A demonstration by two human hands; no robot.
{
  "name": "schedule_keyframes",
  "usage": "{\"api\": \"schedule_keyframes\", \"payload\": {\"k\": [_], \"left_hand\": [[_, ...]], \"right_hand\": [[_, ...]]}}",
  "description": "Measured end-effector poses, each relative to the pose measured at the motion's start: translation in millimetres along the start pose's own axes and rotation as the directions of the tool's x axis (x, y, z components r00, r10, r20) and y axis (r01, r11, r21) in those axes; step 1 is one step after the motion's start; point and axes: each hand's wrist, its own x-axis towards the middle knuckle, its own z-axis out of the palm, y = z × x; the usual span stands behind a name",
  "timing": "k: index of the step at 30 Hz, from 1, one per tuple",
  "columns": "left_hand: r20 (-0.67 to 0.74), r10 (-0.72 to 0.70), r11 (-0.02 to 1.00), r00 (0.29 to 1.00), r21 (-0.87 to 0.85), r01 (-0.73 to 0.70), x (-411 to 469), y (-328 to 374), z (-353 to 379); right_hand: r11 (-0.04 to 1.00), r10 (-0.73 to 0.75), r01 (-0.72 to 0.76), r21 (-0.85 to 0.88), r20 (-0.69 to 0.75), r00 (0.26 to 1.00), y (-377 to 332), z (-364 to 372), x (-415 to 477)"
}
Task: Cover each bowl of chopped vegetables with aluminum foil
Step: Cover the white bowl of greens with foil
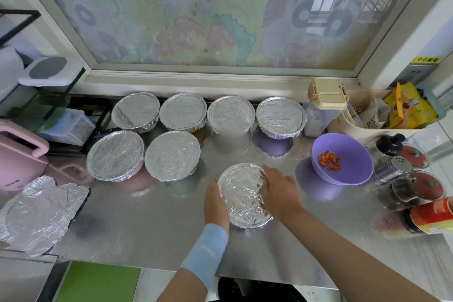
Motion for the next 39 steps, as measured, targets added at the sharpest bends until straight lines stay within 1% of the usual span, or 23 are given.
{"api": "schedule_keyframes", "payload": {"k": [1, 3, 4, 5, 7, 9, 10, 12, 15, 16, 17, 18, 20, 22, 23, 25, 27, 29, 31, 32, 35, 37, 39], "left_hand": [[0.010, -0.003, 1.000, 1.000, 0.010, 0.003, 9, 9, 3], [0.009, -0.009, 0.998, 1.000, 0.057, 0.009, 18, 26, 5], [-0.018, 0.017, 0.995, 1.000, 0.094, -0.015, 15, 32, 7], [-0.081, 0.056, 0.991, 0.995, 0.125, -0.046, 11, 33, 9], [-0.197, 0.110, 0.981, 0.974, 0.178, -0.075, -4, 26, 11], [-0.221, 0.113, 0.984, 0.969, 0.160, -0.079, -23, 14, 14], [-0.220, 0.085, 0.991, 0.972, 0.118, -0.060, -27, 9, 16], [-0.199, -0.029, 0.999, 0.980, -0.037, 0.022, -25, -3, 20], [-0.098, -0.099, 0.976, 0.990, -0.202, 0.077, -1, -14, 22], [-0.054, -0.119, 0.966, 0.991, -0.236, 0.103, -1, -5, 22], [-0.040, -0.123, 0.957, 0.992, -0.269, 0.108, -5, 7, 24], [-0.043, -0.135, 0.953, 0.990, -0.279, 0.117, -3, 13, 23], [-0.100, -0.122, 0.952, 0.987, -0.295, 0.088, 2, 16, 17], [-0.161, -0.121, 0.964, 0.980, -0.255, 0.077, 5, 7, 12], [-0.156, -0.140, 0.960, 0.978, -0.264, 0.095, 1, 3, 12], [-0.096, -0.169, 0.941, 0.981, -0.312, 0.131, -12, -2, 21], [-0.050, -0.164, 0.929, 0.985, -0.344, 0.138, -16, -1, 30], [-0.041, -0.168, 0.932, 0.985, -0.332, 0.145, -12, 6, 33], [-0.039, -0.186, 0.944, 0.982, -0.283, 0.168, -5, 13, 32], [-0.033, -0.172, 0.953, 0.985, -0.257, 0.158, 0, 14, 29], [-0.172, -0.103, 0.979, 0.980, -0.194, 0.069, 13, 6, 16], [-0.249, -0.025, 0.989, 0.968, -0.147, -0.013, 12, -12, 14], [-0.224, 0.037, 0.991, 0.974, -0.120, -0.065, -6, -23, 23]], "right_hand": [[0.996, 0.064, -0.065, -0.060, -0.021, 0.998, 0, 0, -2], [0.980, 0.156, -0.159, -0.119, -0.041, 0.987, 0, -1, -4], [0.975, 0.170, -0.175, -0.138, -0.049, 0.984, -1, -2, -4], [0.976, 0.161, -0.166, -0.140, -0.048, 0.986, -1, -3, -3], [0.993, 0.108, -0.108, -0.042, -0.002, 0.994, -2, -4, -1], [0.991, 0.071, -0.081, 0.108, 0.089, 0.993, -7, -6, 0], [0.981, 0.074, -0.095, 0.170, 0.128, 0.989, -8, -6, 0], [0.964, 0.097, -0.134, 0.229, 0.164, 0.982, -9, -5, -2], [0.943, 0.170, -0.202, 0.263, 0.139, 0.976, -11, -1, -7], [0.931, 0.203, -0.230, 0.284, 0.121, 0.972, -10, 0, -9], [0.919, 0.235, -0.255, 0.301, 0.101, 0.967, -9, 1, -10], [0.913, 0.259, -0.272, 0.304, 0.082, 0.962, -8, 1, -10], [0.909, 0.293, -0.298, 0.291, 0.060, 0.954, -7, -2, -9], [0.915, 0.287, -0.291, 0.280, 0.056, 0.956, -8, -6, -6], [0.923, 0.265, -0.274, 0.270, 0.070, 0.962, -8, -7, -5], [0.931, 0.212, -0.234, 0.281, 0.107, 0.971, -11, -7, -3], [0.929, 0.184, -0.211, 0.305, 0.113, 0.976, -13, -3, -4], [0.918, 0.220, -0.225, 0.326, 0.051, 0.974, -11, 2, -7], [0.906, 0.273, -0.255, 0.338, -0.004, 0.962, -8, 2, -11], [0.898, 0.300, -0.277, 0.341, -0.015, 0.954, -6, 1, -11], [0.888, 0.338, -0.301, 0.347, -0.048, 0.940, -3, -4, -5], [0.900, 0.272, -0.243, 0.362, -0.029, 0.962, -3, -7, 1], [0.904, 0.171, -0.174, 0.391, 0.044, 0.984, -6, -7, 7]]}}
